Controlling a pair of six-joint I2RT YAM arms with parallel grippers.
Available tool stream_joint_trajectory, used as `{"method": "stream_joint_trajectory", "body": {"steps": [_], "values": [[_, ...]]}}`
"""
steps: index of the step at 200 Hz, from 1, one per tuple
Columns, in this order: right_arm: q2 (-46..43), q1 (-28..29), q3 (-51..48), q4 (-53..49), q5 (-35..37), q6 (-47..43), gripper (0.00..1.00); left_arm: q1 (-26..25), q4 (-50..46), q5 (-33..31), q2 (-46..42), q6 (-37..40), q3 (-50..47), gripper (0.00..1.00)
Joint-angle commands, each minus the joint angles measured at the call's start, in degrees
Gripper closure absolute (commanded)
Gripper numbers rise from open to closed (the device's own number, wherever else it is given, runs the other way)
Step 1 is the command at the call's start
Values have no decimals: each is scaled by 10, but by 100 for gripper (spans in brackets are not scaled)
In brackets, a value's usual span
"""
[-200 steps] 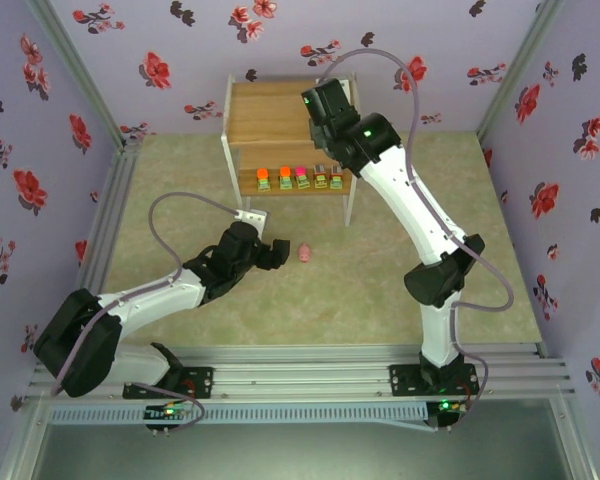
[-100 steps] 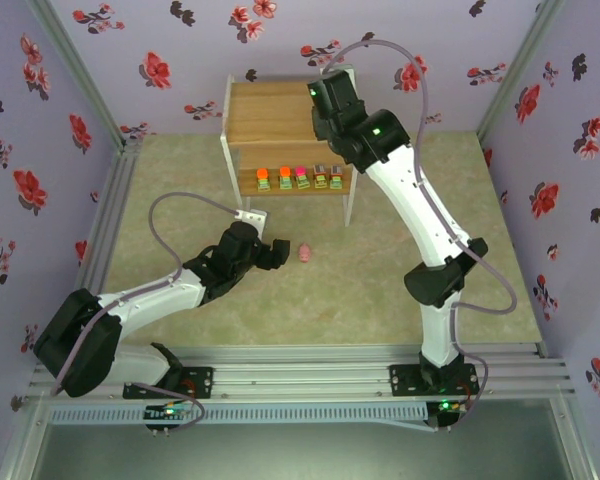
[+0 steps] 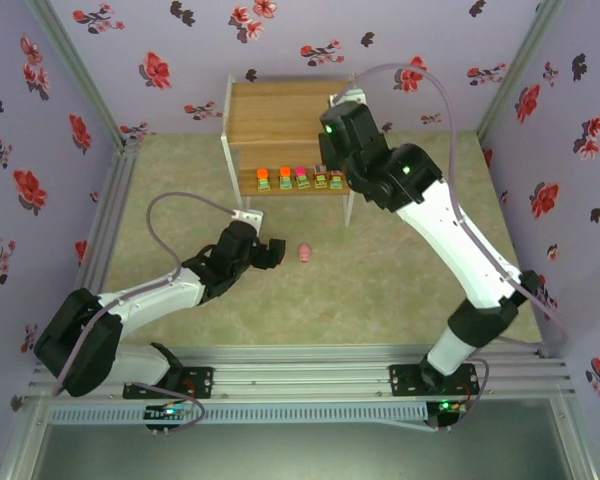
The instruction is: Place and organize the plastic toys onto the shelf
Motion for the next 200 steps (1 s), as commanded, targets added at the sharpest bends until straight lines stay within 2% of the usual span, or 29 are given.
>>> {"method": "stream_joint_trajectory", "body": {"steps": [1,46,92,128,200], "values": [[-41,24,-77,41,15,37,68,13,-22,-21,5,-3,14,14],[-106,70,-248,95,2,103,69,27,-37,-25,8,-11,16,14],[-119,97,-387,153,-22,176,70,38,-50,-27,16,-18,21,14],[-106,104,-449,197,-39,211,70,40,-51,-27,19,-19,22,14],[-33,105,-495,263,-60,256,71,44,-52,-25,18,-23,20,14]]}}
